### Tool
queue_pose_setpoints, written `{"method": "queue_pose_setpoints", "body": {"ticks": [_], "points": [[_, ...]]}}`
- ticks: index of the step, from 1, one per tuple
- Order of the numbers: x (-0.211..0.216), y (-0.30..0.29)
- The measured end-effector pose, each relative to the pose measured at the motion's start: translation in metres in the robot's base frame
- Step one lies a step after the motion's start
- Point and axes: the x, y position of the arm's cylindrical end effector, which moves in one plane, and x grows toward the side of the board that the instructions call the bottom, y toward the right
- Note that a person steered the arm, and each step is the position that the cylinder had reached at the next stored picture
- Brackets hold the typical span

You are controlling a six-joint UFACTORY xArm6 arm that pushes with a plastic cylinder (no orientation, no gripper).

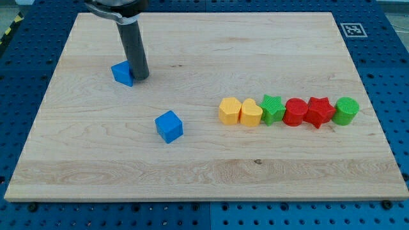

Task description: Move the blue triangle to the left center of the board

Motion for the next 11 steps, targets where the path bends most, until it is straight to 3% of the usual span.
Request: {"method": "queue_pose_setpoints", "body": {"ticks": [5,11], "points": [[-0.012,-0.003],[-0.002,-0.046]]}}
